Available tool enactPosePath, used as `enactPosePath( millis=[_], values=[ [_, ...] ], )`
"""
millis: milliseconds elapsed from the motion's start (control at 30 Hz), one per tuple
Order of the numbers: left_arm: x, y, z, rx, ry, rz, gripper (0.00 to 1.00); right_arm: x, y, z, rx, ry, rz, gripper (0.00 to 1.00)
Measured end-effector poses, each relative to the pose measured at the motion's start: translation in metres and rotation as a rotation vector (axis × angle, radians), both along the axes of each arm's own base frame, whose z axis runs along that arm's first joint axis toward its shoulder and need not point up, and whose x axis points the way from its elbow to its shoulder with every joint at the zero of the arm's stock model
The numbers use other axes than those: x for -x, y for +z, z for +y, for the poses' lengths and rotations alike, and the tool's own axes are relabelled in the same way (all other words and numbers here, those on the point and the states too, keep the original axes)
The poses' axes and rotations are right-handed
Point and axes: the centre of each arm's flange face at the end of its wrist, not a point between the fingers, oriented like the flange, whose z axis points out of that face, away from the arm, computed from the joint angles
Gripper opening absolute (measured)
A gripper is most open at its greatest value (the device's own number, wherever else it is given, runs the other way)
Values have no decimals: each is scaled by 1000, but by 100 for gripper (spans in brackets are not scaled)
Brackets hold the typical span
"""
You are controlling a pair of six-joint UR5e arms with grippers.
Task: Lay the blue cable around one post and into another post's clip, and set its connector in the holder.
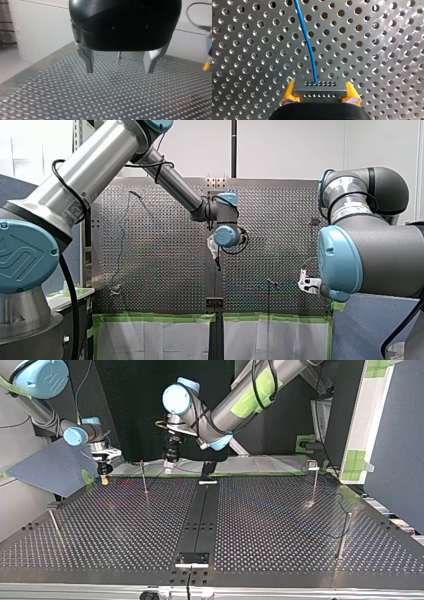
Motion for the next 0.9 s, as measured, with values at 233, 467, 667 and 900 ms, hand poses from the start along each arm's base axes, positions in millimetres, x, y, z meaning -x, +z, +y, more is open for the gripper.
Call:
enactPosePath(
  millis=[233, 467, 667, 900],
  values=[
    [7, 21, 17, 54, 10, -37, 100, -3, 0, 1, 0, 4, 0, 0],
    [18, 39, 34, 97, 13, -64, 100, -6, 0, 1, -1, 8, -2, 0],
    [29, 49, 47, 110, 17, -74, 100, -6, 0, 1, 0, 8, -3, 0],
    [44, 58, 65, 119, 48, -71, 100, -6, 0, 1, 1, 9, -4, 0]
  ],
)
